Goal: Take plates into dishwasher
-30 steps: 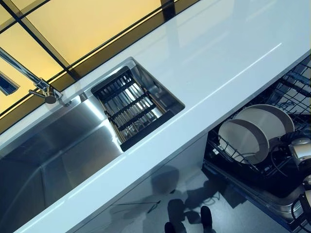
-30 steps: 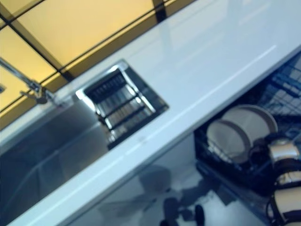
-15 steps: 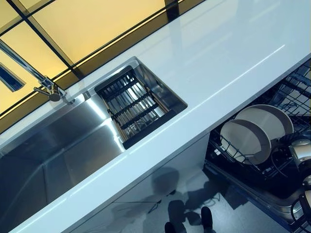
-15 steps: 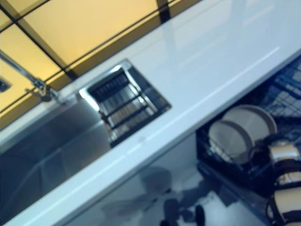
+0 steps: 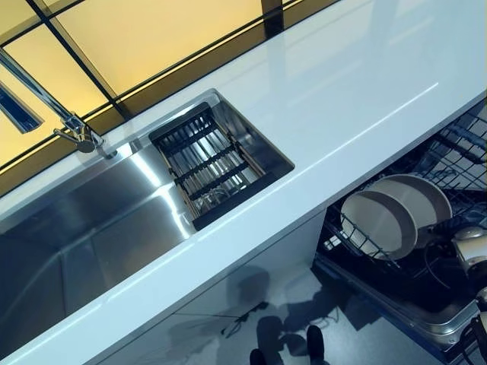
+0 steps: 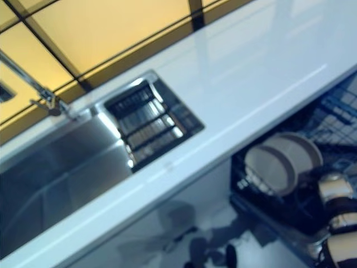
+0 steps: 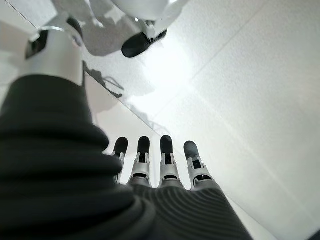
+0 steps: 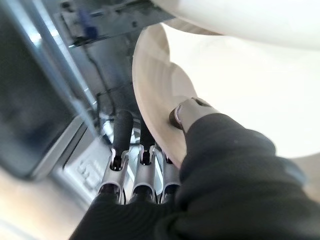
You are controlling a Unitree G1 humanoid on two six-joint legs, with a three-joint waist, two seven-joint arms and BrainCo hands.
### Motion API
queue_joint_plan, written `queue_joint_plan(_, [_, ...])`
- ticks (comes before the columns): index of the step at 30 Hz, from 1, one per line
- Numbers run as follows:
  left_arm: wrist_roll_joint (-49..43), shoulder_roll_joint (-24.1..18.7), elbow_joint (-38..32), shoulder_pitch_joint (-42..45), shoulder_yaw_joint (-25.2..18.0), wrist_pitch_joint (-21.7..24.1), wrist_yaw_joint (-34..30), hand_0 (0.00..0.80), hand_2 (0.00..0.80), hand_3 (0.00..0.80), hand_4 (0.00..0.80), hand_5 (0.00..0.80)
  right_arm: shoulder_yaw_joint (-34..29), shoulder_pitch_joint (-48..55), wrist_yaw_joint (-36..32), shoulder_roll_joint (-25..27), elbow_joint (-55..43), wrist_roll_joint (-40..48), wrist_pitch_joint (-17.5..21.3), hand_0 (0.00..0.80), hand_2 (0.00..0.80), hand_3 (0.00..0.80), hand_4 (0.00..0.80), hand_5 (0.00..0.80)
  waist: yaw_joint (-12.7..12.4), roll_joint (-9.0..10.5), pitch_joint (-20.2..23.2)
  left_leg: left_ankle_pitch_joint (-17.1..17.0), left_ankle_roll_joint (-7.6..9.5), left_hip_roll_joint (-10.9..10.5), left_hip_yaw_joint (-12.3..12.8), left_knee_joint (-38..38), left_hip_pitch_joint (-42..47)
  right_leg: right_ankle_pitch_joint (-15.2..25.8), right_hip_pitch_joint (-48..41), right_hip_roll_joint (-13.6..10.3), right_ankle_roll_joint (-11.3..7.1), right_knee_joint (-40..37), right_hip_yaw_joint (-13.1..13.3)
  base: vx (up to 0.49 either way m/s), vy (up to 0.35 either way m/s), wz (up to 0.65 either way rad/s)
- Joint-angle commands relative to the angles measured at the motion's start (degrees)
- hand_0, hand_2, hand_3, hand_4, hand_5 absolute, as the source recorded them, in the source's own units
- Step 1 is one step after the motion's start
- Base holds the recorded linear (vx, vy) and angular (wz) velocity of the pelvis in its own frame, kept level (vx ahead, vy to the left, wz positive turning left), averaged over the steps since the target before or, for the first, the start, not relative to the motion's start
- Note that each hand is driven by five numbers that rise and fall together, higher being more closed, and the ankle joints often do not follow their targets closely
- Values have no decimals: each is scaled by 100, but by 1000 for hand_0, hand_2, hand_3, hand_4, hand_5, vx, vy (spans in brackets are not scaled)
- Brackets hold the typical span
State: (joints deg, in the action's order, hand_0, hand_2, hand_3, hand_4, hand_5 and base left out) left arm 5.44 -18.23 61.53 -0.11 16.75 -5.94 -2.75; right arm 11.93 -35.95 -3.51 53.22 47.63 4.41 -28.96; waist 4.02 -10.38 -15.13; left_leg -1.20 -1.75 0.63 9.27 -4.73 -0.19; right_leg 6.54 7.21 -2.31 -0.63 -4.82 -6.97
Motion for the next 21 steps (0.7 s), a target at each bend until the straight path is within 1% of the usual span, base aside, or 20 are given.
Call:
queue_joint_plan(1, [-179, -218, 227, 92, -43, -110, 46, 0, 0, 0, 0, 0, 412, 279, -169, -139, -379, -248, 178, 800, 800, 800, 800, 800, 42, 516, 434, 116, -227, 1, 59, -27, 9, -28, -185, -302, -773, -6, 203, 0, 0, 0])
queue_joint_plan(4, [-218, -244, 219, 115, -111, -116, 30, 0, 0, 0, 0, 0, 345, 484, -146, -181, -654, -329, 140, 800, 800, 800, 800, 800, 65, 570, 446, 123, -228, 16, 63, -27, 25, -31, -207, -274, -773, -9, 224, 0, 0, 0])
queue_joint_plan(9, [-358, -269, 212, 138, -249, -153, 18, 0, 0, 0, 0, 0, 249, 1027, -156, -378, -1227, -661, 104, 800, 800, 800, 800, 800, 131, 737, 491, 149, -214, 62, 100, -27, 74, -27, -264, -204, -778, -17, 301, 8, -18, -1])
queue_joint_plan(14, [-415, -272, 243, 102, -297, -152, 59, 0, 0, 0, 0, 0, 202, 1238, -123, -524, -1421, -633, 34, 800, 800, 800, 800, 800, 171, 851, 479, 179, -192, 97, 125, -27, 111, -21, -279, -140, -768, -18, 366, -2, -38, -3])
queue_joint_plan(16, [-423, -272, 259, 85, -310, -164, 85, 0, 0, 0, 0, 0, 175, 1275, -52, -550, -1424, -581, 55, 461, 461, 461, 461, 461, 173, 883, 478, 183, -190, 108, 138, -27, 111, -22, -281, -122, -765, -18, 387, -6, -27, -4])
queue_joint_plan(17, [-421, -276, 264, 72, -312, -172, 99, 0, 0, 0, 0, 0, 166, 1271, -63, -561, -1424, -553, 48, 424, 424, 424, 424, 424, 171, 896, 475, 186, -191, 114, 143, -27, 109, -23, -281, -117, -767, -18, 390, -8, -30, -3])
queue_joint_plan(18, [-435, -286, 267, 61, -318, -183, 98, 0, 0, 0, 0, 0, 158, 1263, -88, -573, -1428, -520, 22, 424, 424, 424, 424, 424, 165, 905, 474, 189, -188, 117, 150, -27, 111, -22, -283, -114, -767, -18, 388, 0, 0, 0])
queue_joint_plan(20, [-423, -300, 277, 50, -319, -180, 103, 0, 0, 0, 0, 0, 166, 1231, -151, -589, -1393, -523, 15, 565, 565, 565, 565, 565, 156, 913, 462, 189, -187, 120, 149, -27, 105, -21, -276, -109, -763, -18, 394, 0, 0, 0])
queue_joint_plan(21, [-432, -303, 281, 36, -322, -193, 103, 0, 0, 0, 0, 0, 179, 1206, -149, -588, -1378, -523, -5, 511, 511, 511, 511, 511, 149, 915, 460, 184, -189, 122, 147, -27, 100, -19, -274, -107, -762, -18, 393, 0, 0, 0])
